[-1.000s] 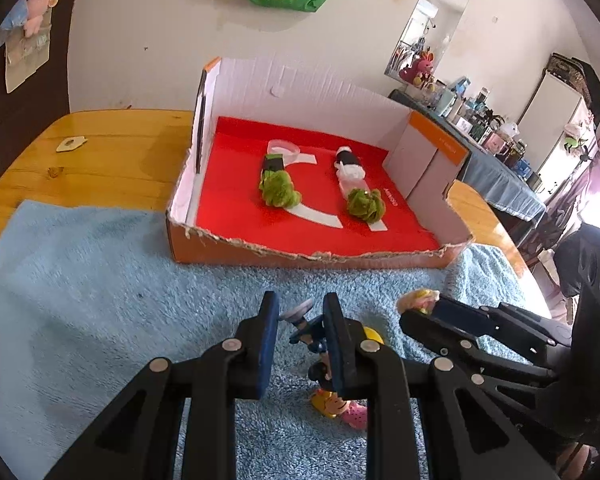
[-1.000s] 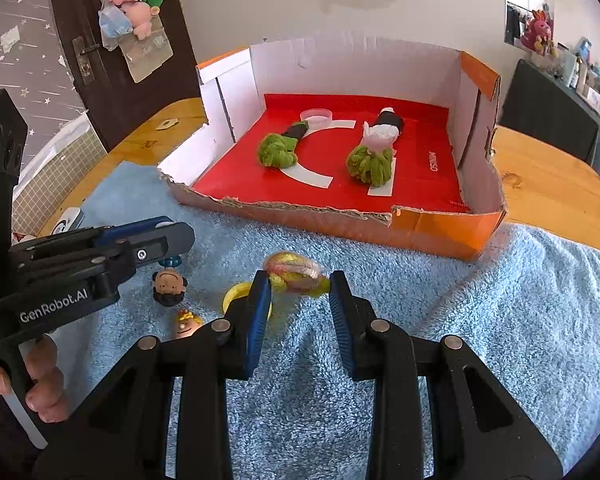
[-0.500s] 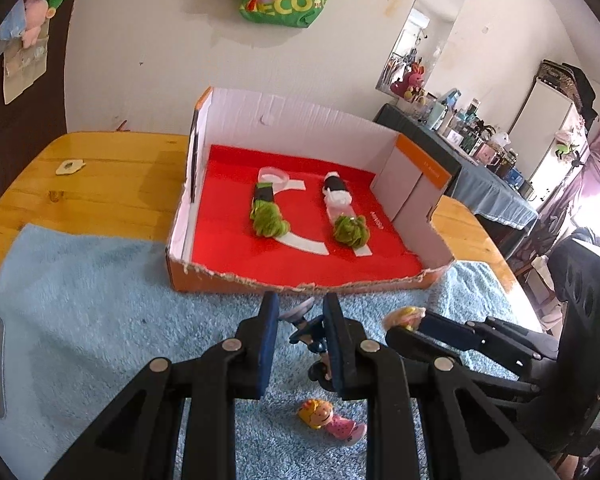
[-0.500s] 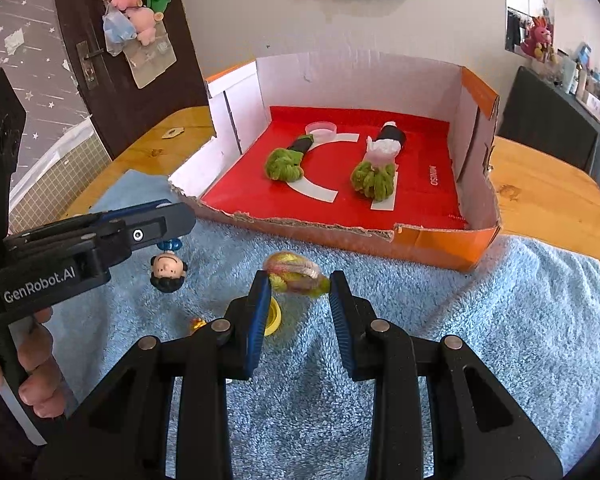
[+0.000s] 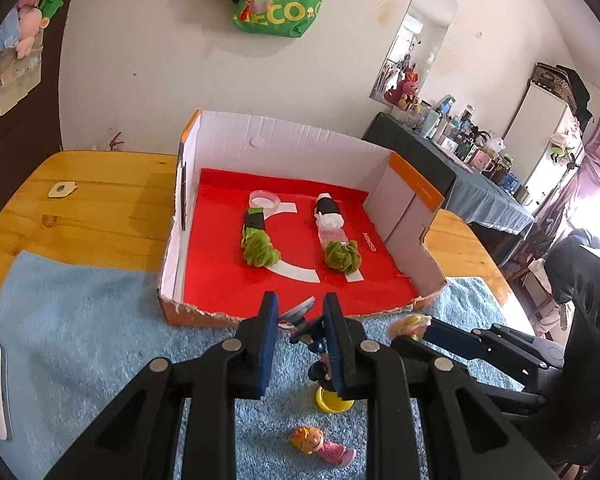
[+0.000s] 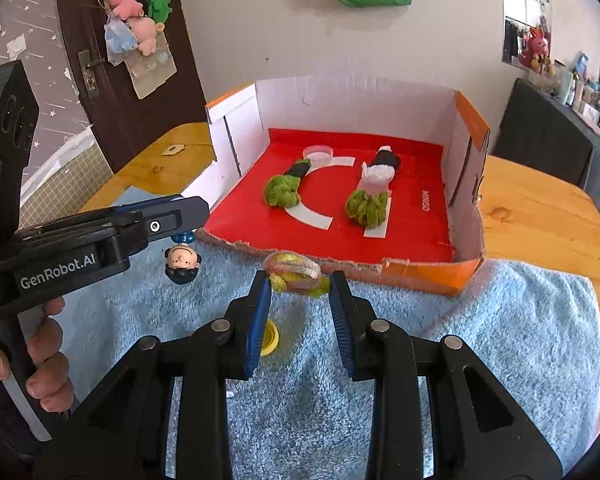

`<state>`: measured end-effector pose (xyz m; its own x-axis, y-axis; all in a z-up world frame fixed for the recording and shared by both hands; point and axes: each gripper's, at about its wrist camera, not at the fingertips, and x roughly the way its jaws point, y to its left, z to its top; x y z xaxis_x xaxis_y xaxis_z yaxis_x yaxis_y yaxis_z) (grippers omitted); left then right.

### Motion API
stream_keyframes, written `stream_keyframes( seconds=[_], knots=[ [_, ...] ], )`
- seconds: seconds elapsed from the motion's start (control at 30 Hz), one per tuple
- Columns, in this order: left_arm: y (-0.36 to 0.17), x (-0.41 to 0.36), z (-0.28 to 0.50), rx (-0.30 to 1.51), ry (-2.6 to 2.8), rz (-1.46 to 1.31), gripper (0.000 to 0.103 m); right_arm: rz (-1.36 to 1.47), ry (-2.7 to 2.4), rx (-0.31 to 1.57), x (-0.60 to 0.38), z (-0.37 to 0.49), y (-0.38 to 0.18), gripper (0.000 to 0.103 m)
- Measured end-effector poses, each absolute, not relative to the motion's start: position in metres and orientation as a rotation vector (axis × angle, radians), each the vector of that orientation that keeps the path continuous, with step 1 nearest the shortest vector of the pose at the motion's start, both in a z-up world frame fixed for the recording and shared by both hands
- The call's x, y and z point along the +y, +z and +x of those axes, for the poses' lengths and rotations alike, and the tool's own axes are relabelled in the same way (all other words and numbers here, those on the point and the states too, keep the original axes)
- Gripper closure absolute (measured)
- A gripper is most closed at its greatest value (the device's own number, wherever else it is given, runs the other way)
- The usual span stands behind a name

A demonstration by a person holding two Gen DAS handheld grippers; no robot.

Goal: Organize objects
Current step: 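Carry the yellow-green toy with the right tool while the left tool carries the figurine into the box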

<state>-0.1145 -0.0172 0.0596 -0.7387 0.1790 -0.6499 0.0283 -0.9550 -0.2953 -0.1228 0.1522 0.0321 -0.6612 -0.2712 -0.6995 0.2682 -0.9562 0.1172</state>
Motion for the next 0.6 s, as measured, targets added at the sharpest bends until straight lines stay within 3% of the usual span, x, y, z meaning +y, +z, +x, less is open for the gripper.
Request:
stream_keyframes(
  seconds=[0.6],
  knots=[
    [0.066, -0.018, -0.131, -0.434, 2.823, -1.096, 0.079, 1.093, -2.639, -0.024, 0.159, -0.148, 0.044, 0.074]
  ],
)
